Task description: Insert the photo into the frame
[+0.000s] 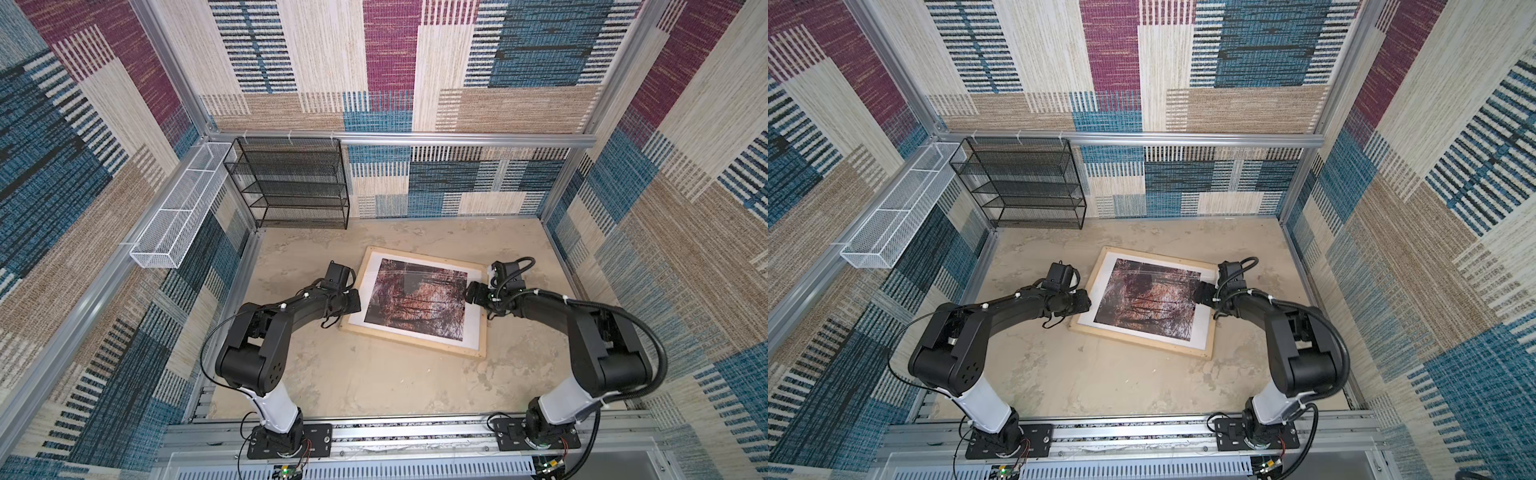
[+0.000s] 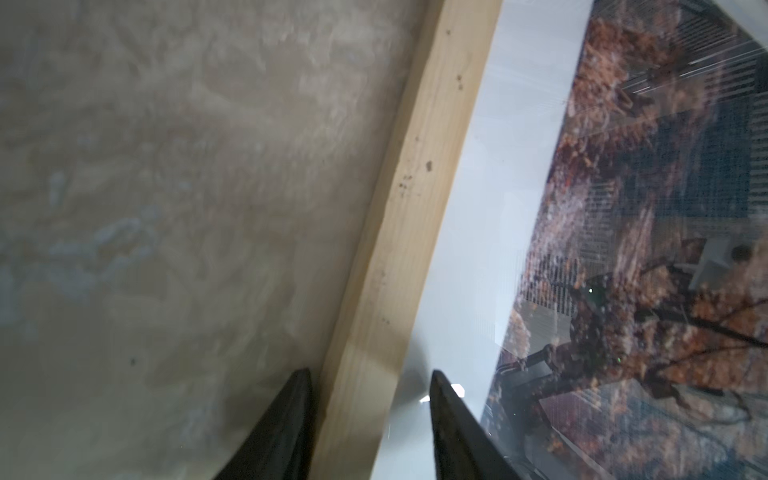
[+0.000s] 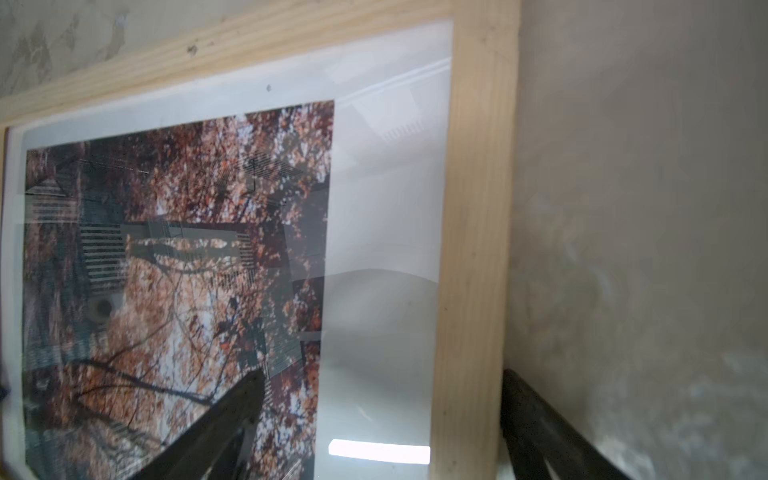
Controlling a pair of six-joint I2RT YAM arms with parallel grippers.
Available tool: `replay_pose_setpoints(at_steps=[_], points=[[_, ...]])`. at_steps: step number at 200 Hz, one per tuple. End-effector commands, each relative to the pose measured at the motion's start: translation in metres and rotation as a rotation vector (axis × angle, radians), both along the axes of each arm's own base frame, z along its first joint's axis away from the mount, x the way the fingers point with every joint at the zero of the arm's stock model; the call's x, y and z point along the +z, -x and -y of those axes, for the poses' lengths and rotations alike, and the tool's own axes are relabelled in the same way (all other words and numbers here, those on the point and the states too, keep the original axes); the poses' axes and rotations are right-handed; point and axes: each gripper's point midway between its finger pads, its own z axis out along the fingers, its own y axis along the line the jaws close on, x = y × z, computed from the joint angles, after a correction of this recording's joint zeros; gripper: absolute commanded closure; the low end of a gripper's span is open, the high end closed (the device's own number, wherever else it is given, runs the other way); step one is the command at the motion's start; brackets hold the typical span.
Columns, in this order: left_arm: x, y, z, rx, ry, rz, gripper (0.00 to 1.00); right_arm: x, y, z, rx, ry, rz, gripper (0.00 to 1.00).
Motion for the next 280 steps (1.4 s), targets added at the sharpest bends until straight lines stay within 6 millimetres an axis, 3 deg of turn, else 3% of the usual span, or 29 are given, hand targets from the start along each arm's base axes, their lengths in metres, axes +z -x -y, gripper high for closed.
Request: replay_pose_setpoints(at_steps=[1,48,87,111,130,135,144,171,189,210,258,280], points=[[-0.013,0.040,0.014,0.060,0.061,-0.088,0.52,0.018,-0.045,-0.021,0.093,-0.058,0.109,0.12],[-0.021,0.105,0.040,0.073,0.057,-0.127,0.53,0.013,-0.125,-0.053,0.231,-0.140,0.134,0.14],[-0.011,0.133,0.077,0.008,0.108,-0.126,0.53,0.009,-0.150,-0.072,0.305,-0.207,0.139,0.15],[0.004,0.137,0.092,-0.036,0.085,-0.096,0.51,0.014,-0.162,-0.060,0.277,-0.166,0.160,0.14],[0.019,0.132,0.090,-0.045,0.047,-0.057,0.48,0.021,-0.167,-0.043,0.245,-0.163,0.172,0.13],[0.024,0.130,0.088,-0.044,0.037,-0.044,0.47,0.034,-0.175,-0.039,0.238,-0.156,0.202,0.13],[0.032,0.126,0.086,-0.049,0.019,-0.017,0.45,0.040,-0.178,-0.031,0.224,-0.147,0.214,0.13],[0.060,0.109,0.082,-0.070,-0.033,0.089,0.41,0.058,-0.178,-0.013,0.188,-0.134,0.248,0.13],[0.081,0.088,0.078,-0.093,-0.088,0.172,0.40,0.059,-0.163,-0.003,0.157,-0.112,0.240,0.13],[0.099,0.050,0.071,-0.108,-0.120,0.244,0.39,0.067,-0.137,0.012,0.100,-0.088,0.241,0.13],[0.090,-0.061,0.059,-0.179,-0.096,0.226,0.40,0.076,-0.053,0.025,0.012,-0.078,0.228,0.13],[0.070,-0.099,0.057,-0.200,-0.104,0.182,0.42,0.072,-0.015,0.021,0.011,-0.109,0.204,0.13]])
